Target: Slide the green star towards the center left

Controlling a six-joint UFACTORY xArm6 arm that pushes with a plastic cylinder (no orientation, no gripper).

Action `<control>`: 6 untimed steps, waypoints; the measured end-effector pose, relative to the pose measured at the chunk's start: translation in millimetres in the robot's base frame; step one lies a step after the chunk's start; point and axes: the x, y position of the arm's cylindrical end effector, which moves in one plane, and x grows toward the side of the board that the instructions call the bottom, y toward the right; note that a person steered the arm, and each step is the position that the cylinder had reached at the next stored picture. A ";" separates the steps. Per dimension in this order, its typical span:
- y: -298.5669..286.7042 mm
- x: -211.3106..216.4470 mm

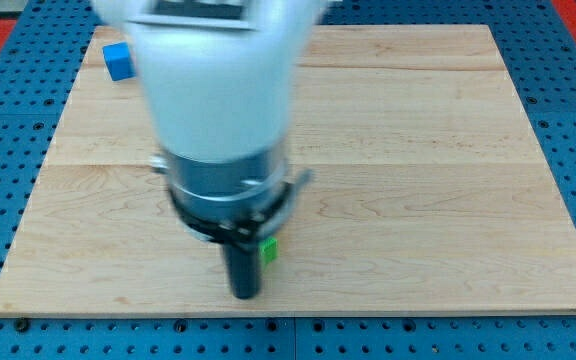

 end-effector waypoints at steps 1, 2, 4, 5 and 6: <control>29.3 -20.3; 53.2 -32.2; -46.0 -65.0; -40.3 -64.2; -38.3 -38.0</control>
